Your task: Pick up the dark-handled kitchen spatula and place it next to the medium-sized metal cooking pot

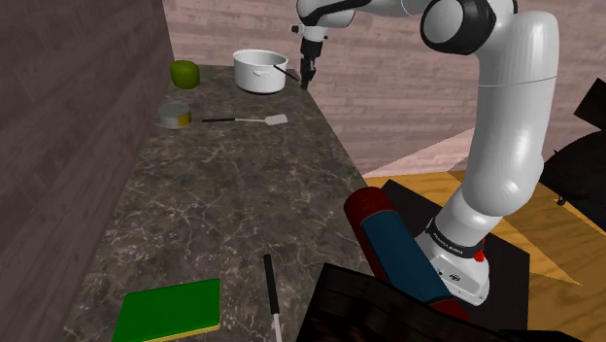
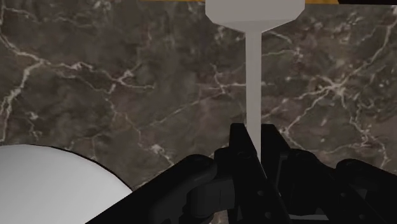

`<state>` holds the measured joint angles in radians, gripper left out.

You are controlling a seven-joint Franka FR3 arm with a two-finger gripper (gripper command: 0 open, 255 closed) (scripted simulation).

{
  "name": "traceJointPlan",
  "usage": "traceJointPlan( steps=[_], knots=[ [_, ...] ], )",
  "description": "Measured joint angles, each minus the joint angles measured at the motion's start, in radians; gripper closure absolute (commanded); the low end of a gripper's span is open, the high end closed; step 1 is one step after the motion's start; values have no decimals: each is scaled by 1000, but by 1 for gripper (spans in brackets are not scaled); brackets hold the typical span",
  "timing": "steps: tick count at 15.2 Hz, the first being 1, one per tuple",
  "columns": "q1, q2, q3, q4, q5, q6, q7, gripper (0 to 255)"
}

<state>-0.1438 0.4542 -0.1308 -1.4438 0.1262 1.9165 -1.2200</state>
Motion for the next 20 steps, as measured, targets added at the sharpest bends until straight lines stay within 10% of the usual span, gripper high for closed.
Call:
traceJointPlan(
  steps=[18, 19, 20],
  knots=[
    [0, 48, 5, -93, 12, 141, -14, 255],
    [0, 48, 5, -93, 12, 141, -14, 0],
    [0, 48, 5, -93, 12, 141, -14, 0]
  ],
)
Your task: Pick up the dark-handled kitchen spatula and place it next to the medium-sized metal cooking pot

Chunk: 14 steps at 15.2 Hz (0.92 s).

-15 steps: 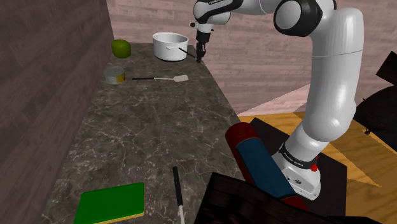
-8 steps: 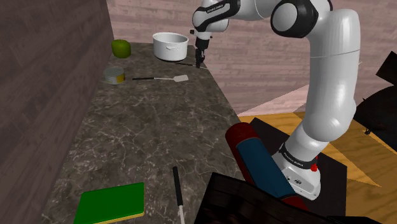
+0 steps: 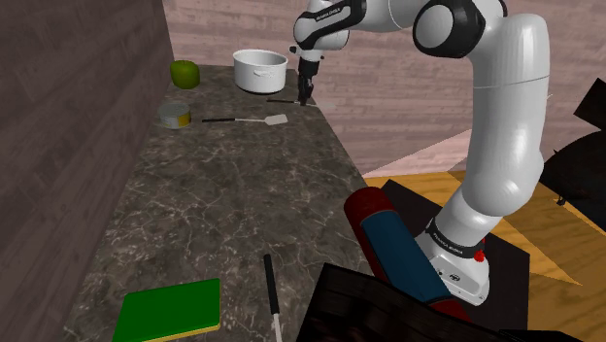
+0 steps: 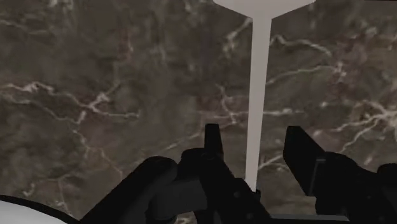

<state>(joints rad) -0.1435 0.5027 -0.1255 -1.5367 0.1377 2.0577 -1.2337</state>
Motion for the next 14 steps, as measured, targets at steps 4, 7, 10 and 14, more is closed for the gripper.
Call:
traceJointPlan(
  steps=[4, 7, 10, 14],
  knots=[
    [0, 0, 0, 0, 0, 0, 0, 0],
    [-1, -11, -2, 29, -3, -39, 3, 0],
    [-3, -38, -5, 54, -8, -91, 5, 0],
    [-3, -40, -5, 66, -9, -106, 6, 0]
  ],
)
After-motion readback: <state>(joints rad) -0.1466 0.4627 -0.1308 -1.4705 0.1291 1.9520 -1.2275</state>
